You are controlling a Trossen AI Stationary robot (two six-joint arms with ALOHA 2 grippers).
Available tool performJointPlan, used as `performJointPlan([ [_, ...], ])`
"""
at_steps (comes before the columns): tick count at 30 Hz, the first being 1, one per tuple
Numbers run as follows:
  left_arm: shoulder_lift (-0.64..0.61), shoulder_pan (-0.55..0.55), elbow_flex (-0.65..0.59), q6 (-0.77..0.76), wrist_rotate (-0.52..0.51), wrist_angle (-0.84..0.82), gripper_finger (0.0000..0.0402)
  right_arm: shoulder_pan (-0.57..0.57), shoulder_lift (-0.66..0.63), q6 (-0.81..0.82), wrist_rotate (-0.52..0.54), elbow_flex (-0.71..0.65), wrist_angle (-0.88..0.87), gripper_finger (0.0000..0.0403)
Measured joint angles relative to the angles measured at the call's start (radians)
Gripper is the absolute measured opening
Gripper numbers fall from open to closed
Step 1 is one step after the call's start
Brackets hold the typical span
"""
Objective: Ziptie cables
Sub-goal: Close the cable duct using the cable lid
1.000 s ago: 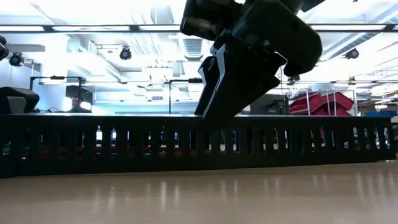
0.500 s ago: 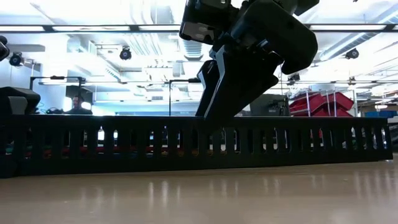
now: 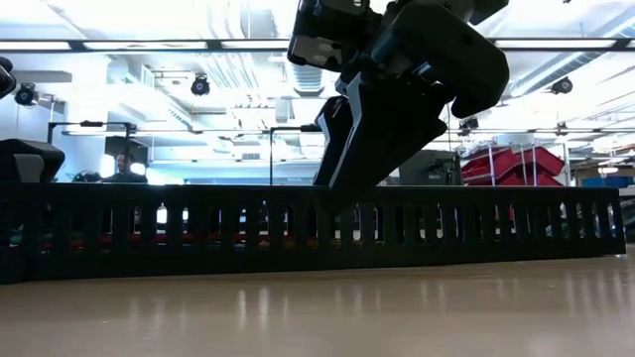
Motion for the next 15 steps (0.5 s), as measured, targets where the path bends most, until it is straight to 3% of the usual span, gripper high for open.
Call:
performJointPlan([
  [15, 0.0, -0.001, 0.0, -0.004, 0.001, 0.0, 0.0213, -0.005, 0.0, -0.008, -0.045, 0.0, 0.0, 0.022],
])
